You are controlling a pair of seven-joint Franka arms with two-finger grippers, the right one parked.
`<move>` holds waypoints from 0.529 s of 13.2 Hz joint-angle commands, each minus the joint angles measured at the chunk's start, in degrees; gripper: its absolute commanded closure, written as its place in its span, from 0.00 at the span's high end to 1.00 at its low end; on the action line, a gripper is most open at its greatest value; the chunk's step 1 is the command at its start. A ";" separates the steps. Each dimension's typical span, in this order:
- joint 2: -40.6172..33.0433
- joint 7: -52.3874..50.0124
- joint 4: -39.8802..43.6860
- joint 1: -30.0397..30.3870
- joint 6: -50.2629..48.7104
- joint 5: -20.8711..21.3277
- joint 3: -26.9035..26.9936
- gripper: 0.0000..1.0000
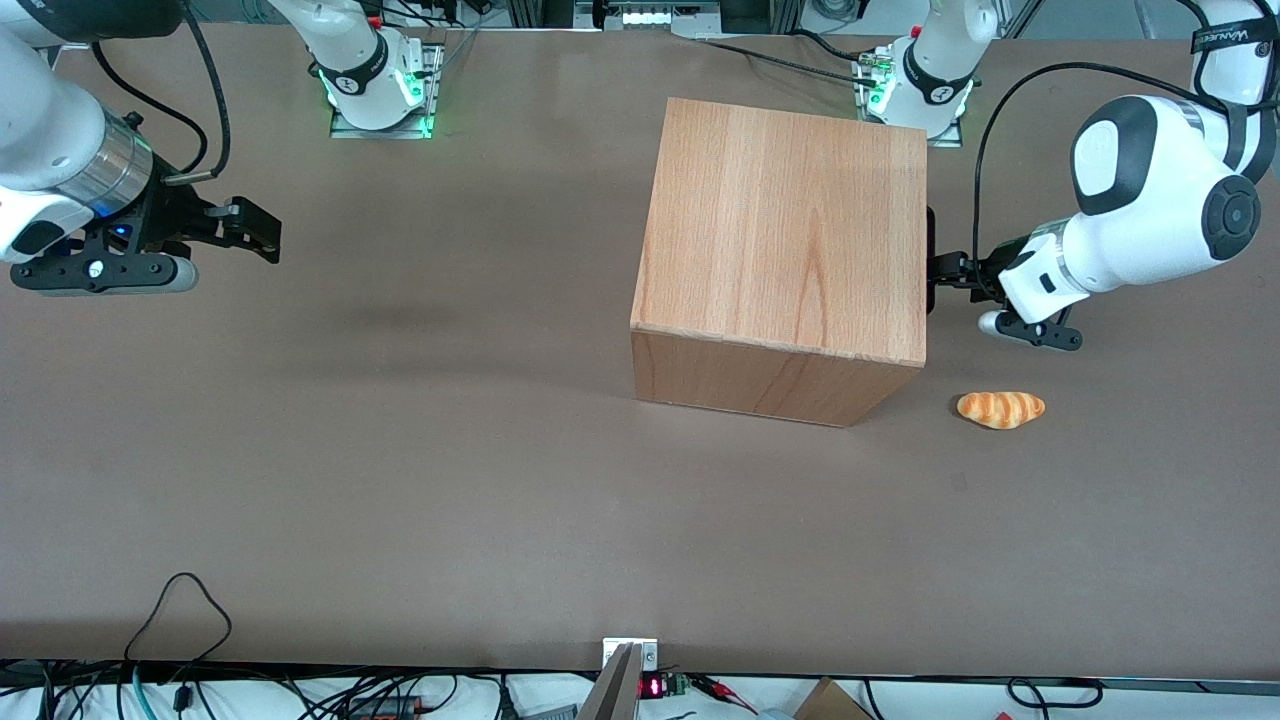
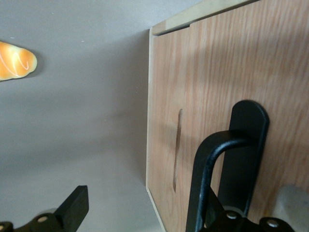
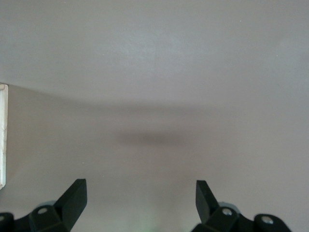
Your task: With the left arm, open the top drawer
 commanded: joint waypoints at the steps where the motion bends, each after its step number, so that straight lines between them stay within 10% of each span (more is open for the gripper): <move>1: 0.45 1.93 -0.56 2.58 1.00 1.81 0.15 1.00; 7: 0.19 1.93 -0.48 5.39 0.83 4.18 0.15 1.00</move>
